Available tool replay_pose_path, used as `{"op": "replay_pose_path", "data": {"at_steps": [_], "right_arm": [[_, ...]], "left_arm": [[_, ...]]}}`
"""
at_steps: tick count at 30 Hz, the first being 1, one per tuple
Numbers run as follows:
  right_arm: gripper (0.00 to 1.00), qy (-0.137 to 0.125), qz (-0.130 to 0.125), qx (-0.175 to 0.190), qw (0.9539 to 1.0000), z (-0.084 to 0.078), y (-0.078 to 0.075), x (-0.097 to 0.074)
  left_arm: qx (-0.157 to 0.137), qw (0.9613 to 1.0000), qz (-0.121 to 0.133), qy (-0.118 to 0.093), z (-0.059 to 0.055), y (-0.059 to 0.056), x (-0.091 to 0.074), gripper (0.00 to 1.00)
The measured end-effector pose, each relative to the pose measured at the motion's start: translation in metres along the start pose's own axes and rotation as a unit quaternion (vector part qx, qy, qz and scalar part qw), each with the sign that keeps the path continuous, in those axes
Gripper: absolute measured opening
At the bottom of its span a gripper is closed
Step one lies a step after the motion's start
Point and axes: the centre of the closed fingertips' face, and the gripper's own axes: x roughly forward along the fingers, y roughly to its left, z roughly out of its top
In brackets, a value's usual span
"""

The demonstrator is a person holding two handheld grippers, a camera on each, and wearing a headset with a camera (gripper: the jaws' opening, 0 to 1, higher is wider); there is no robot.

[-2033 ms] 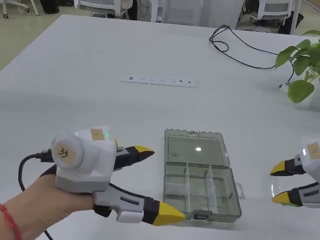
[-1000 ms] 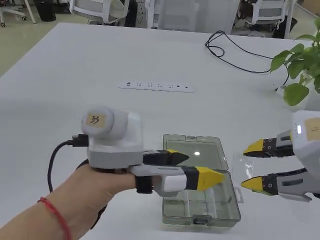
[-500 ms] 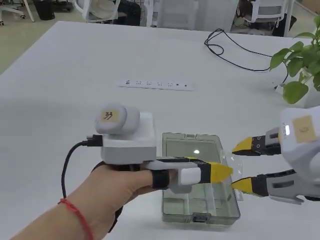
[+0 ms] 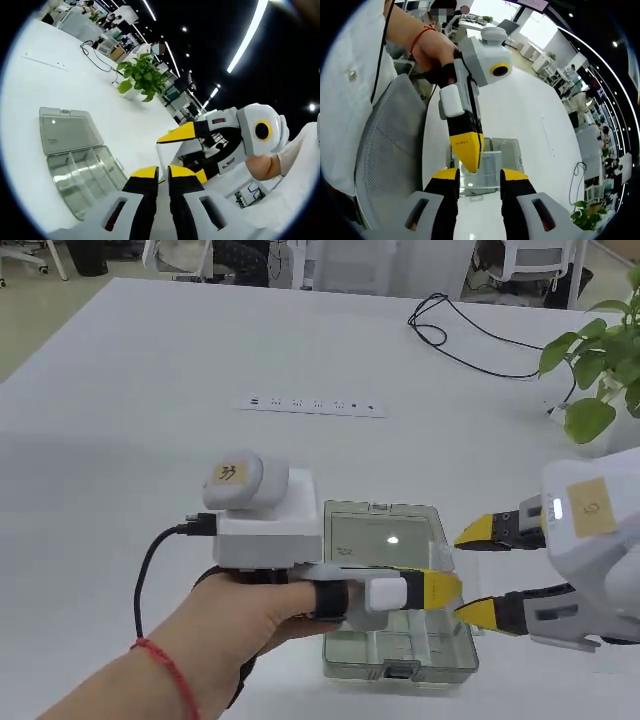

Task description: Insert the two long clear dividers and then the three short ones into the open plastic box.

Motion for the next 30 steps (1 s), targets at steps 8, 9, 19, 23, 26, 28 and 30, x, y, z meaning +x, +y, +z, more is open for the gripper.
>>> {"op": "replay_pose_path", "data": {"at_steps": [8,9,19,23,26,28,30], "right_arm": [[0.33,0.003,0.001,-0.005,1.0,0.0,0.001,0.001],[0.33,0.003,0.001,-0.005,1.0,0.0,0.001,0.001],[0.33,0.0,0.001,-0.006,1.0,0.001,0.001,0.001],[0.35,0.0,-0.003,-0.005,1.0,0.001,0.0,0.001],[0.35,-0.008,0.0,0.003,1.0,0.003,-0.002,-0.002],[0.35,-0.017,0.003,0.014,0.9998,0.004,-0.004,-0.006],[0.35,-0.034,0.012,0.037,0.9987,0.007,-0.005,-0.009]], "left_arm": [[-0.01,0.9999,-0.003,0.001,-0.002,-0.001,0.0,0.0],[-0.013,0.9999,-0.003,-0.001,-0.001,-0.001,0.0,0.0],[-0.021,0.9998,0.0,-0.005,-0.001,0.0,-0.001,0.0],[-0.02,0.9998,-0.001,-0.006,-0.001,0.0,-0.001,0.0],[-0.01,0.9999,0.001,-0.003,-0.002,0.0,-0.002,0.0],[-0.003,1.0,0.001,-0.001,-0.002,0.0,-0.003,0.0],[0.021,0.9998,0.004,0.003,-0.003,0.001,-0.004,0.0]]}}
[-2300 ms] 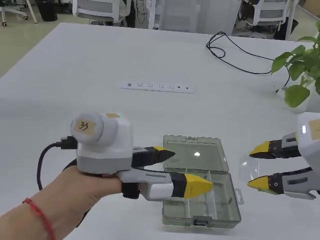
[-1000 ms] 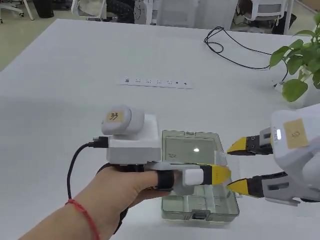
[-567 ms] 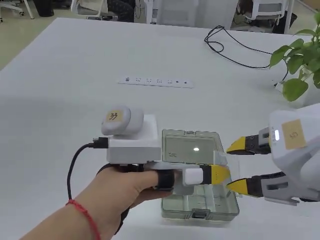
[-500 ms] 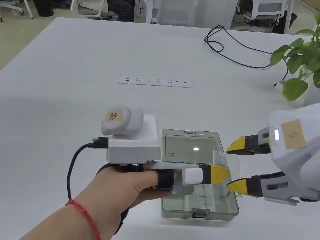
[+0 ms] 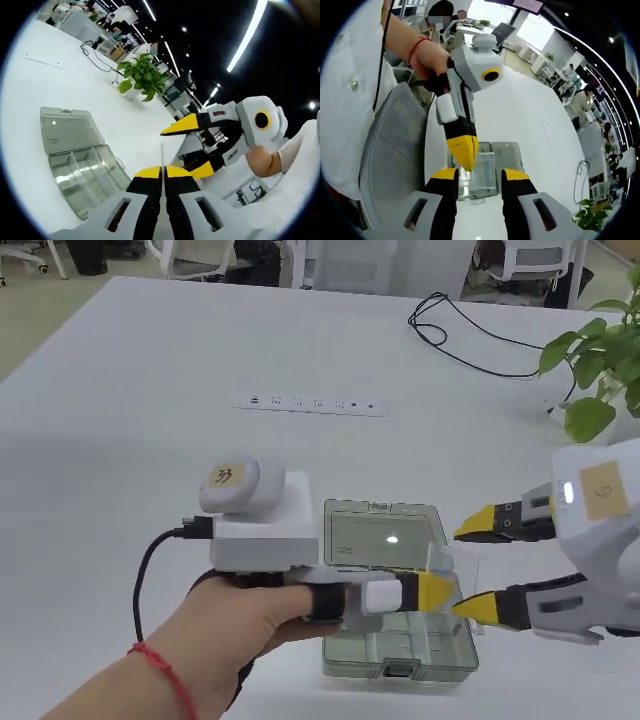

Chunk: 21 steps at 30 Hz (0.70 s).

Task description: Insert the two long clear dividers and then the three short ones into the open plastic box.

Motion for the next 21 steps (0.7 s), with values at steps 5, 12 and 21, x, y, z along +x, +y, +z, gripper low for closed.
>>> {"op": "replay_pose_path", "data": {"at_steps": [5,12,21], "right_arm": [[0.28,-0.051,0.056,0.058,0.9954,0.007,-0.006,-0.013],[0.21,-0.086,0.163,0.09,0.9788,0.015,-0.001,-0.027],[0.15,-0.081,0.241,0.086,0.9634,0.016,0.011,-0.026]], "left_arm": [[0.081,0.9964,-0.023,0.007,-0.001,-0.008,-0.004,0.0],[0.181,0.9818,-0.059,0.008,0.0,-0.021,-0.008,0.0],[0.255,0.9619,-0.097,0.018,-0.006,-0.035,-0.009,0.0]]}}
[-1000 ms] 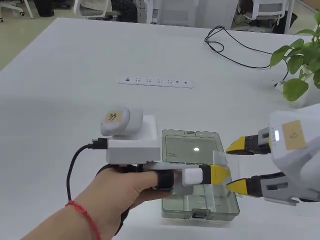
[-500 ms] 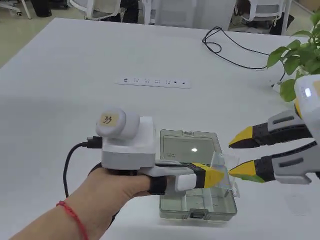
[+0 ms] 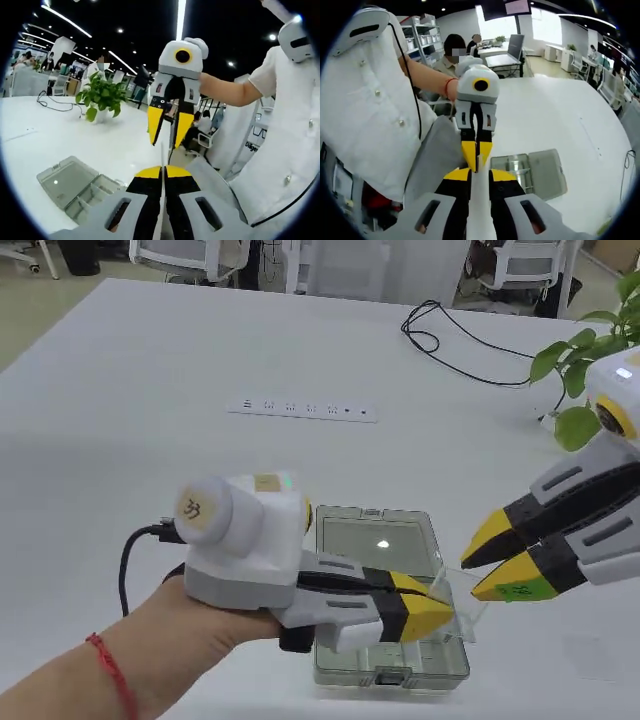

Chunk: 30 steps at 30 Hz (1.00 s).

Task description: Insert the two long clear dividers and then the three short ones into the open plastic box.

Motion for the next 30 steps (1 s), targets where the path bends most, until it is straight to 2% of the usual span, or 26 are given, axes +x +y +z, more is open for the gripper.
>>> {"op": "replay_pose_path", "data": {"at_steps": [6,14,30], "right_arm": [[0.09,-0.001,0.024,0.003,0.9997,0.0,0.006,0.006],[0.03,-0.001,0.041,0.005,0.9992,0.0,0.009,0.009],[0.03,0.004,0.031,-0.008,0.9995,-0.003,0.011,0.019]], "left_arm": [[0.022,0.9997,-0.011,-0.001,0.001,-0.003,0.0,0.0],[0.028,0.9994,-0.017,0.002,0.001,-0.005,0.0,0.0],[0.041,0.999,-0.001,0.014,-0.009,-0.001,-0.004,0.0]]}}
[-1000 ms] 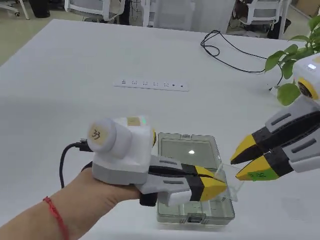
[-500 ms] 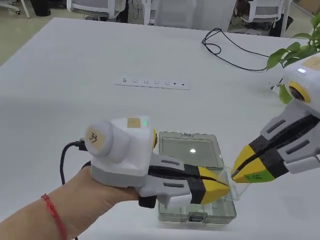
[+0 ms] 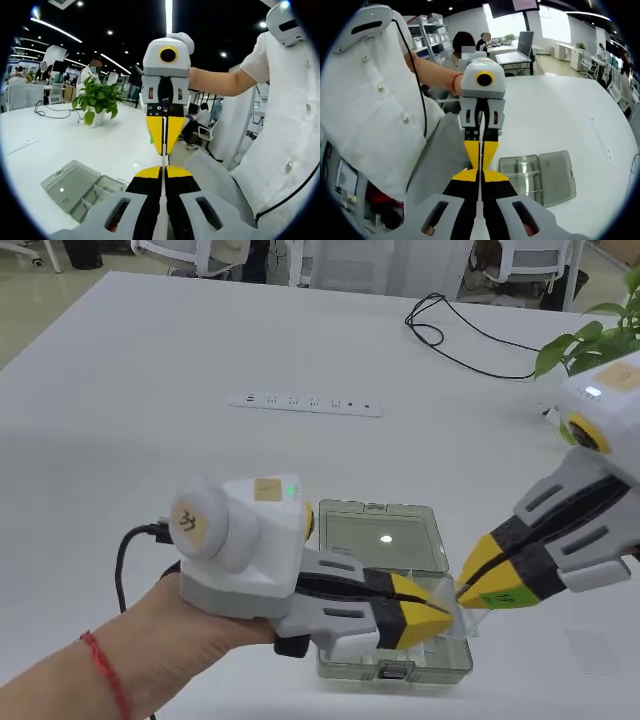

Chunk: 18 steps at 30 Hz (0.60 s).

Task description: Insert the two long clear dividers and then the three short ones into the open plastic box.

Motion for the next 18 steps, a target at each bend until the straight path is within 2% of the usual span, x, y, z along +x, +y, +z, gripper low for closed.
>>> {"op": "replay_pose_path", "data": {"at_steps": [11,18], "right_arm": [[0.03,0.003,-0.012,-0.002,0.9999,-0.002,-0.004,-0.002],[0.03,0.002,-0.035,0.003,0.9994,-0.004,-0.014,-0.005]], "left_arm": [[-0.005,0.9996,0.021,0.016,-0.012,0.005,-0.009,0.0],[-0.015,0.9986,0.046,0.021,-0.019,0.013,-0.02,0.09]]}}
